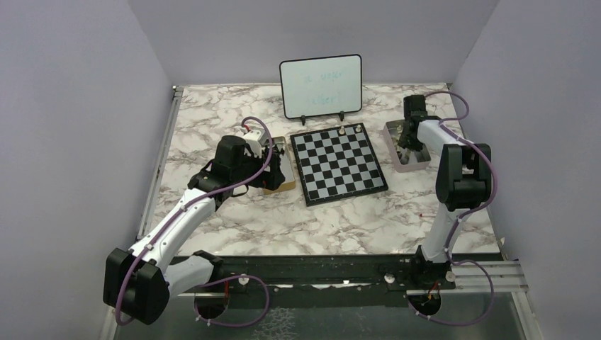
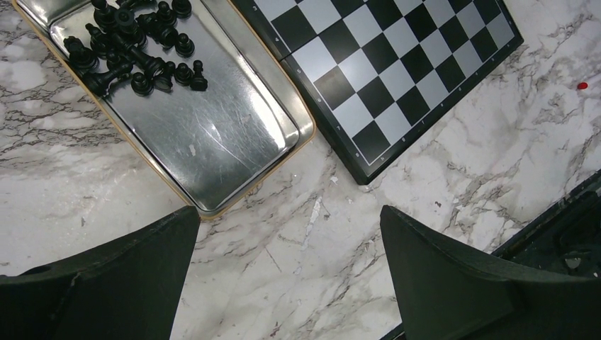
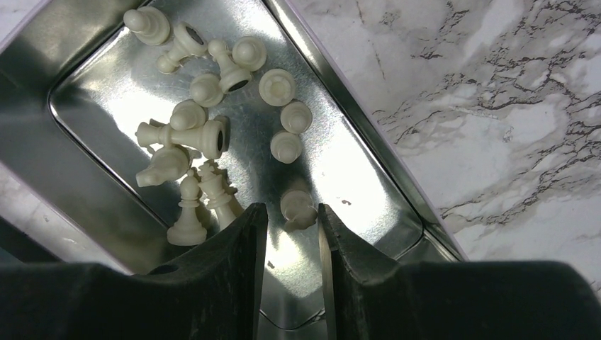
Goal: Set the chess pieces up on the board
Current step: Pick up the chess piece from the storage box.
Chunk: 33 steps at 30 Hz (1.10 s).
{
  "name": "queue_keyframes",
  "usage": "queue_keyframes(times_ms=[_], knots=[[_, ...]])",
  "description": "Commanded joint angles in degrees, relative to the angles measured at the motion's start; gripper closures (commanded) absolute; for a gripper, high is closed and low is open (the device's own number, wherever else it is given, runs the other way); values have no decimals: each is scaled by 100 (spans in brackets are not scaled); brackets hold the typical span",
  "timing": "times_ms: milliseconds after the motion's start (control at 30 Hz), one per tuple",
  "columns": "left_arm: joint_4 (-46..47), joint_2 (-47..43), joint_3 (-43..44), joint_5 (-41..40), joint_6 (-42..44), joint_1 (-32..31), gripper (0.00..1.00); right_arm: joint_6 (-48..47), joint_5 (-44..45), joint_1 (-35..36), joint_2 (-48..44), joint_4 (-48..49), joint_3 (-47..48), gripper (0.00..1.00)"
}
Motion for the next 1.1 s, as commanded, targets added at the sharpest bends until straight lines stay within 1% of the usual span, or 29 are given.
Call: queue_keyframes(times_ms=[0, 67, 133, 233, 467, 767, 800, 900, 1067], knots=[[-14, -109, -36, -158, 95, -31, 1, 150, 105, -9, 80, -34, 161, 62], [-17, -117, -41, -173, 94, -31, 1, 130, 138, -6, 105, -46, 182, 63], [-20, -130, -42, -198, 102, -31, 1, 63, 119, -9, 154, -68, 232, 68], [-22, -135, -44, -273, 95, -31, 1, 29, 193, -9, 189, -165, 309, 71], [-30, -200, -68, -263, 99, -39, 1, -73, 298, -9, 85, -268, 283, 74], [-31, -333, -85, -280, 91, -56, 1, -163, 110, -9, 191, -399, 403, 78], [-35, -353, -87, -289, 87, -57, 1, -170, 105, -6, 202, -430, 433, 79], [-73, -446, -116, -312, 81, -73, 1, -198, 46, -9, 129, -419, 416, 88], [-75, -598, -148, -448, 76, -118, 1, -259, -51, -3, -40, -401, 355, 96]])
